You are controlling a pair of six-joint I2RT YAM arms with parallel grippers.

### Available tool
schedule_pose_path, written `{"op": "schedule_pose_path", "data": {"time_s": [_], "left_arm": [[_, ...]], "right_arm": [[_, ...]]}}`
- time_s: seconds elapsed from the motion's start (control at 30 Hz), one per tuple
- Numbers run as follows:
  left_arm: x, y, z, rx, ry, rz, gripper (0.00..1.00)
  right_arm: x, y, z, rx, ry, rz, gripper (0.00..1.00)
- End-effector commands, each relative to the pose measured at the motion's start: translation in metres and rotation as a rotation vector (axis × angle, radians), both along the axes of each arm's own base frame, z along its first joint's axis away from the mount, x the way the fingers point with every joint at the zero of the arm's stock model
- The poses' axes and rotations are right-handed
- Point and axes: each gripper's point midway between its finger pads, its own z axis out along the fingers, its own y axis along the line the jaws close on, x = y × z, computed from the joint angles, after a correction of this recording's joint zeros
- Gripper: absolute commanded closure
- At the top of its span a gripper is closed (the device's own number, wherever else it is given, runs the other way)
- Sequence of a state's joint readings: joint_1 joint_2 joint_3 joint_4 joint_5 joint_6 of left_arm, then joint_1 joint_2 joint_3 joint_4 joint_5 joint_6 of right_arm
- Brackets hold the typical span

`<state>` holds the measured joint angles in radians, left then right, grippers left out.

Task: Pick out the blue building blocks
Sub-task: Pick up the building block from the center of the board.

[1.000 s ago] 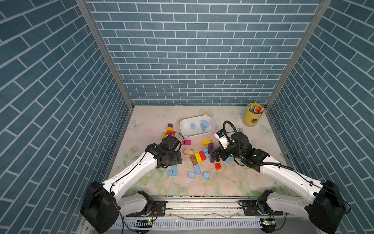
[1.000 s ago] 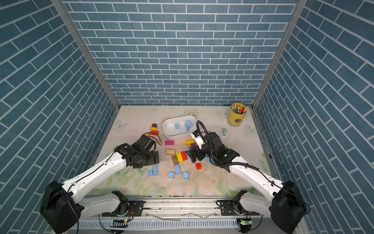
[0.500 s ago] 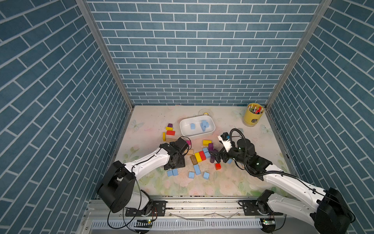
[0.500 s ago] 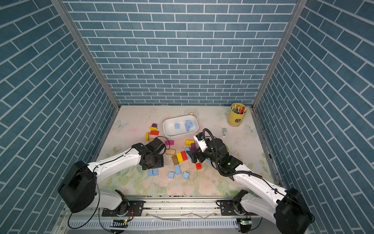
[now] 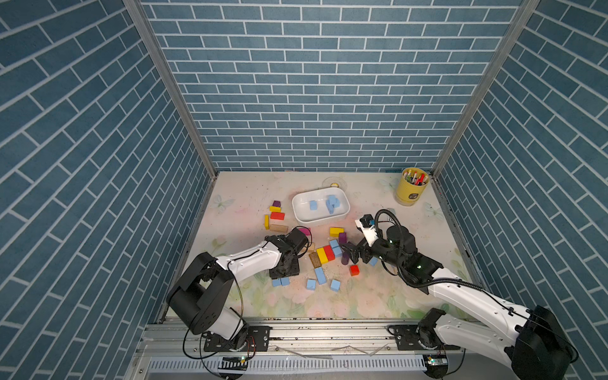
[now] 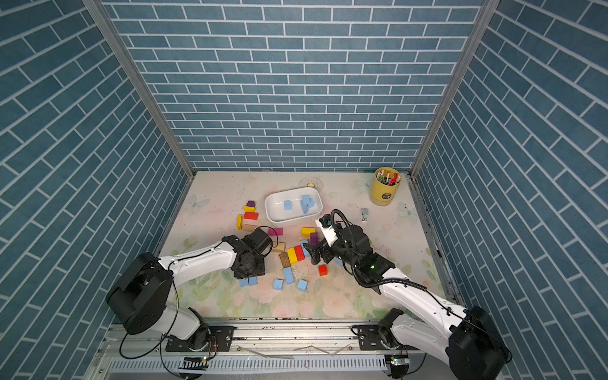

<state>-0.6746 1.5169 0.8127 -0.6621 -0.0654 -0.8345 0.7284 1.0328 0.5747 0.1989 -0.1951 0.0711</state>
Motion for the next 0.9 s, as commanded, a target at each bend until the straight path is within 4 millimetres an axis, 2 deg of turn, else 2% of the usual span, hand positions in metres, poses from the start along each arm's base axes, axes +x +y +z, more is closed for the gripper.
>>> {"op": "schedule_pose_path", "data": {"time_s": [0.0,0.63,0.73,0.87], "left_arm": [[-0.001,0.003,-0.007,0.023,0.0,-0.003,0.49],[-0.001,0.002,-0.012,0.021,0.001,-0.002,0.79],[0.005,0.0,-0.001,0.012,-0.027,-0.001,0.83],[0.025,-0.008,0.034,-0.006,-0.108,-0.014,0.84]], "right_arm": [[0.001,-0.001,0.002,-0.01,-0.046,0.003,0.01],[0.003,0.0,0.0,-0.016,-0.043,-0.001,0.01],[0.004,-0.001,-0.001,-0.018,-0.045,-0.006,0.01],[0.002,-0.002,0.001,-0.009,-0.053,-0.006,0.01]]}}
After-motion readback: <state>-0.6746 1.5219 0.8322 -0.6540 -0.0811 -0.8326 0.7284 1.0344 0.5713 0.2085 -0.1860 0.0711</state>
